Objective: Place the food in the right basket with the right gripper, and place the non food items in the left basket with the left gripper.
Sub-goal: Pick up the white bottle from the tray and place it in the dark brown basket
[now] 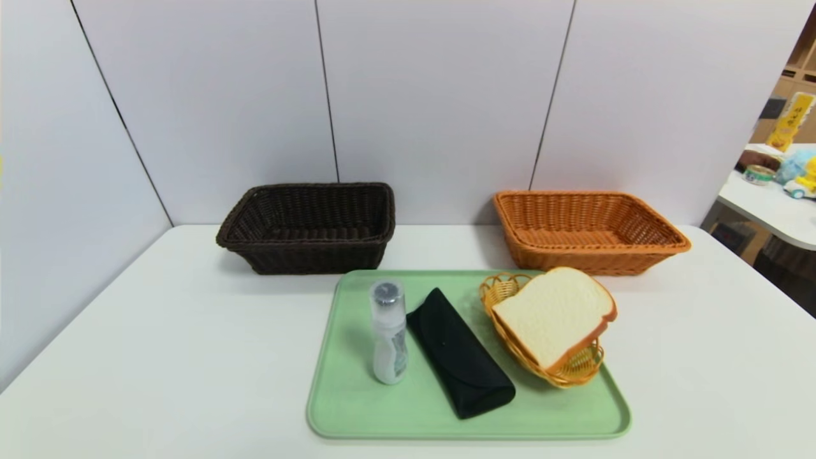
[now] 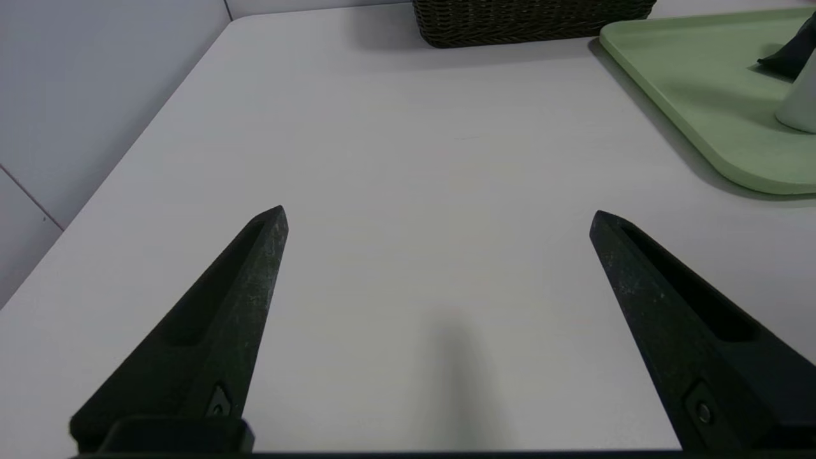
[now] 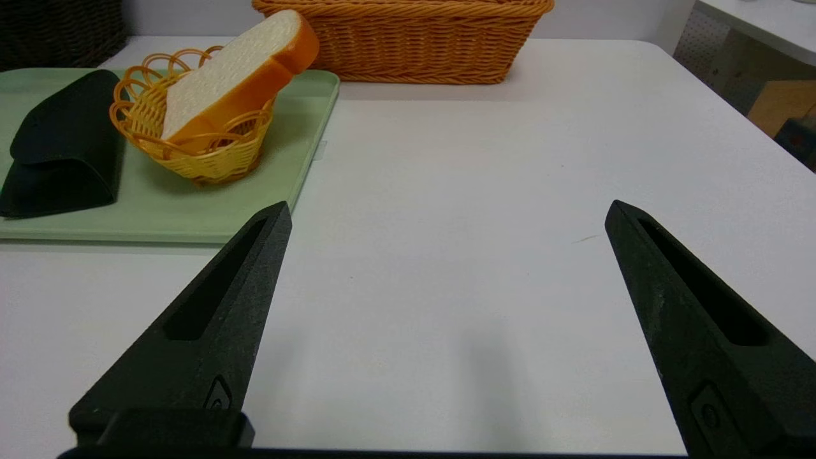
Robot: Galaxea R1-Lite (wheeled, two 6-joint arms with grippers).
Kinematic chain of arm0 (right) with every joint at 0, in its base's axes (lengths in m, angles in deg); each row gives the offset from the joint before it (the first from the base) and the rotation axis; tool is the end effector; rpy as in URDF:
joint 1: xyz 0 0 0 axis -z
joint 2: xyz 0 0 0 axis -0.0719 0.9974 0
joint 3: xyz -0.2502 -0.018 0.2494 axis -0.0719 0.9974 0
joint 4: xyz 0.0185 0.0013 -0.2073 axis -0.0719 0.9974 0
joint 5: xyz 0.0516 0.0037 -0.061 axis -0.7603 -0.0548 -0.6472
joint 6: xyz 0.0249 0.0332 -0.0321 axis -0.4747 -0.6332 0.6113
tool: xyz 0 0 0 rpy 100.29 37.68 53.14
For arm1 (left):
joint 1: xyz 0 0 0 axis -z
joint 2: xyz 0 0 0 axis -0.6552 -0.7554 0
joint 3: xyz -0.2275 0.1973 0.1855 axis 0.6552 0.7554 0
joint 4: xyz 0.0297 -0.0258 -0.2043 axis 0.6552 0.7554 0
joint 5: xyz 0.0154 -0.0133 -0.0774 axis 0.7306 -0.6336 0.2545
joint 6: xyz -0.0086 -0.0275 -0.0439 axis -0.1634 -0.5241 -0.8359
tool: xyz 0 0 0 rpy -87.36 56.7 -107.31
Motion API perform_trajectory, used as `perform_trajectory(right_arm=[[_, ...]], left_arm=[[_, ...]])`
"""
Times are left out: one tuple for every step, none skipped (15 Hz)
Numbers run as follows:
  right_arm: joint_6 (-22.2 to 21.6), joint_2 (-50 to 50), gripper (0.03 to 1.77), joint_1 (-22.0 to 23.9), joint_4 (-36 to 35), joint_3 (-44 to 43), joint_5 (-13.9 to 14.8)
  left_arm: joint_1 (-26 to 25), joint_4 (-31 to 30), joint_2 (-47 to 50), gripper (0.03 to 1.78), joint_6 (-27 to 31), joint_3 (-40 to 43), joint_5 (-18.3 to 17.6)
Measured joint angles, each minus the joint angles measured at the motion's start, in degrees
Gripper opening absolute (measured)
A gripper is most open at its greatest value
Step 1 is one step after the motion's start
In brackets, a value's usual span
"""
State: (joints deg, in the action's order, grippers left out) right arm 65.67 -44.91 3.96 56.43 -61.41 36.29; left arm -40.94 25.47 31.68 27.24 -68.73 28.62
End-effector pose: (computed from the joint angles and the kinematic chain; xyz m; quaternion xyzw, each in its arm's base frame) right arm -0.0275 0.0002 0.0760 -0.0045 -0.0020 0.0049 1.0000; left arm -0.0273 -0.0014 0.0745 0.0196 0.0025 -0.0138 0.9997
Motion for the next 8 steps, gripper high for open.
perform_trajectory(right_arm=[[0.00, 0.00, 1.70, 0.00, -0.02, 0.00, -0.04], [-0.02, 0.00, 1.70, 0.00, 0.00, 0.00, -0.01], [0.00, 0.00, 1.70, 0.00, -0.02, 0.00, -0.01], [0.00, 0.00, 1.70, 0.00, -0.02, 0.00, -0.01], [0.01, 0.00, 1.70, 0.00, -0.02, 0.00, -0.04], [0.00, 0.00, 1.70, 0.00, -0.02, 0.00, -0.01], [0.00, 0.00, 1.70, 0.00, -0.05, 0.00, 0.02], [0.00, 0.00, 1.70, 0.00, -0.24, 0.00, 0.30]], left_arm=[[0.00, -0.02, 0.00, 1.69, 0.02, 0.00, 0.01], [0.00, -0.02, 0.00, 1.69, 0.02, 0.00, 0.00], [0.00, 0.00, 0.00, 1.69, 0.02, 0.00, 0.00], [0.00, -0.02, 0.00, 1.69, 0.02, 0.00, 0.00], [0.00, 0.00, 0.00, 1.69, 0.02, 0.00, 0.00], [0.00, -0.02, 0.00, 1.69, 0.02, 0.00, 0.00], [0.00, -0.02, 0.00, 1.69, 0.02, 0.00, 0.00], [0.00, 0.00, 0.00, 1.69, 0.02, 0.00, 0.01]])
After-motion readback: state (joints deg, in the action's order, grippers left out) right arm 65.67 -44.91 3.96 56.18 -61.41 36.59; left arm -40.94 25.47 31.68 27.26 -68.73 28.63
